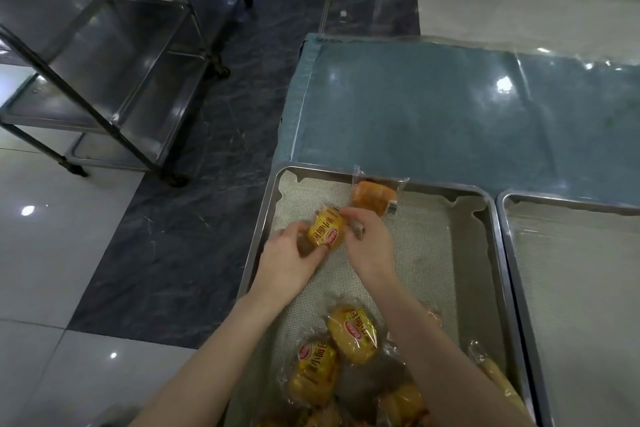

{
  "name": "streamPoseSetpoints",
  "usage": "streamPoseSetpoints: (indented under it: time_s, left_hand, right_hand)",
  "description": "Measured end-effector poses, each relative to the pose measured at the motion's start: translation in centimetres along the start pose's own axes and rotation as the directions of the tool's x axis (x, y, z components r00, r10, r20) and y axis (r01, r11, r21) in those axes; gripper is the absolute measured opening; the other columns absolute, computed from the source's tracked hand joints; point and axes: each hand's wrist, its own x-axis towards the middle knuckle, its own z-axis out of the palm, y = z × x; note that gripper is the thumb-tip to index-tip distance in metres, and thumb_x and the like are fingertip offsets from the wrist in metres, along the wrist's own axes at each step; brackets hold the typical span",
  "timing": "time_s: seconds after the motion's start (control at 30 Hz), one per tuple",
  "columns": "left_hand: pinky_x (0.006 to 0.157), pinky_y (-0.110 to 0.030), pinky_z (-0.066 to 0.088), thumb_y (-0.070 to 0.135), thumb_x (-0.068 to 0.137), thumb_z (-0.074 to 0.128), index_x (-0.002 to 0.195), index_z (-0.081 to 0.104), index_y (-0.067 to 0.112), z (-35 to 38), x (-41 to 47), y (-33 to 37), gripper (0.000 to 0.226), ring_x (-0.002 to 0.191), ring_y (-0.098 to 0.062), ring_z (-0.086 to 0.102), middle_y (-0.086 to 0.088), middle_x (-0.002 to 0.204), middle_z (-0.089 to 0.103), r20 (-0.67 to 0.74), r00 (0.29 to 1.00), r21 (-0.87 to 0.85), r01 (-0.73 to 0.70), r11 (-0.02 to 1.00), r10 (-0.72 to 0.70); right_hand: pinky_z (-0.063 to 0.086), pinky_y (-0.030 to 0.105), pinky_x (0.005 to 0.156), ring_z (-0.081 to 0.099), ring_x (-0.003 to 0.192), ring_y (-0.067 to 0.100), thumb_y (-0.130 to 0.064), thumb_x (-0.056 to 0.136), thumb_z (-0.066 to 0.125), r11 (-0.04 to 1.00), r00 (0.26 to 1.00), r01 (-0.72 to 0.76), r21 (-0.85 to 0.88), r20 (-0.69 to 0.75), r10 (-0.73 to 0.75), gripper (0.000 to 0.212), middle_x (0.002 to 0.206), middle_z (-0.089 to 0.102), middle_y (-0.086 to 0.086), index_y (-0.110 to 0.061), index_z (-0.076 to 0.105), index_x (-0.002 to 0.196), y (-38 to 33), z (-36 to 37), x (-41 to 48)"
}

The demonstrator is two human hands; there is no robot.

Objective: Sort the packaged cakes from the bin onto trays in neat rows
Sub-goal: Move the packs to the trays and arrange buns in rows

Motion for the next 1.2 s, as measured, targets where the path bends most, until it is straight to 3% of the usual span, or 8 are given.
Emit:
streamPoseSetpoints:
  time_s: [0.1,0.2,0.27,0.57,0.77,0.9,1.07,1.2]
  left_hand:
    - [0.057,-0.010,0.036,0.038,0.091,0.060,0.121,0.061,0.024,-0.4,-0.6,0.1,0.034,0.070,-0.002,0.055,0.009,0.087,0.063,-0.053,0.998,0.116,-0.027,0.993,0.033]
    - [0.079,-0.023,0.047,0.029,0.093,0.057,0.121,0.062,0.018,-0.7,0.5,0.2,0.030,0.096,-0.013,0.055,0.000,0.110,0.057,-0.141,0.985,0.207,-0.070,0.976,0.100]
    - [0.089,-0.026,0.043,0.022,0.094,0.054,0.128,0.055,0.016,-0.4,1.1,0.4,0.034,0.107,-0.019,0.053,-0.005,0.122,0.053,-0.056,0.995,0.223,-0.070,0.972,0.084]
    - [0.060,-0.014,0.042,0.030,0.089,0.063,0.081,0.062,0.022,-0.5,-1.0,0.5,0.011,0.067,-0.001,0.058,0.011,0.075,0.063,-0.027,0.999,0.032,0.020,0.999,-0.019]
    - [0.092,-0.024,0.043,0.022,0.090,0.063,0.128,0.054,0.018,0.2,0.7,-0.3,0.039,0.111,-0.015,0.052,-0.002,0.123,0.053,-0.129,0.991,0.118,-0.032,0.992,0.048]
    - [0.083,-0.015,0.038,0.026,0.092,0.060,0.133,0.050,0.021,1.2,0.8,-0.3,0.042,0.100,-0.006,0.050,-0.001,0.123,0.054,-0.105,0.994,0.084,-0.028,0.996,0.037]
    - [0.069,-0.002,0.035,0.011,0.091,0.060,0.118,0.057,0.016,0.9,0.1,-0.8,0.028,0.088,-0.003,0.055,0.000,0.110,0.061,-0.263,0.963,0.062,-0.045,0.997,0.060]
    - [0.075,-0.012,0.041,0.006,0.093,0.056,0.117,0.057,0.013,1.0,0.6,-1.0,0.025,0.089,-0.013,0.063,-0.003,0.107,0.066,-0.254,0.963,0.103,-0.069,0.992,0.094]
  right_hand:
    - [0.039,0.014,0.089,0.053,0.106,0.000,-0.018,0.091,0.063,0.996,0.999,0.022,-0.088,-0.028,-0.024,0.037,0.128,0.055,-0.012,-0.026,0.057,0.126,0.2,-0.4,-0.2]
    - [0.050,0.021,0.085,0.056,0.094,0.002,-0.025,0.089,0.065,0.995,0.989,-0.094,-0.031,-0.117,0.089,0.036,0.118,0.057,-0.011,-0.024,0.055,0.124,0.7,-0.5,-1.0]
    - [0.052,0.023,0.083,0.059,0.091,0.003,-0.028,0.090,0.064,0.993,0.993,-0.118,-0.012,0.004,0.118,0.034,0.109,0.062,-0.010,-0.021,0.057,0.122,0.8,0.0,-1.5]
    - [0.040,0.028,0.104,0.050,0.119,0.007,-0.006,0.092,0.056,0.990,0.995,0.091,-0.104,0.052,-0.086,0.039,0.128,0.057,-0.009,-0.026,0.059,0.125,-0.5,-0.3,-0.7]
    - [0.050,0.019,0.071,0.059,0.081,0.003,-0.034,0.091,0.062,0.983,0.986,-0.164,-0.079,-0.043,0.161,0.029,0.104,0.061,-0.007,-0.021,0.056,0.116,0.4,-0.7,-1.4]
    - [0.044,0.010,0.062,0.055,0.074,-0.005,-0.027,0.087,0.069,0.978,0.981,-0.190,0.080,0.055,0.186,0.031,0.095,0.063,-0.009,-0.019,0.055,0.113,0.2,0.2,-2.2]
    - [0.042,0.003,0.070,0.056,0.094,-0.005,-0.012,0.089,0.065,0.985,0.997,-0.079,0.152,-0.006,0.081,0.039,0.112,0.064,-0.013,-0.024,0.057,0.125,-1.1,0.7,-1.1]
    - [0.047,0.021,0.095,0.061,0.108,0.006,-0.005,0.090,0.061,0.999,1.000,-0.012,0.032,-0.001,0.012,0.042,0.121,0.065,-0.006,-0.022,0.058,0.129,-0.8,1.4,0.4]
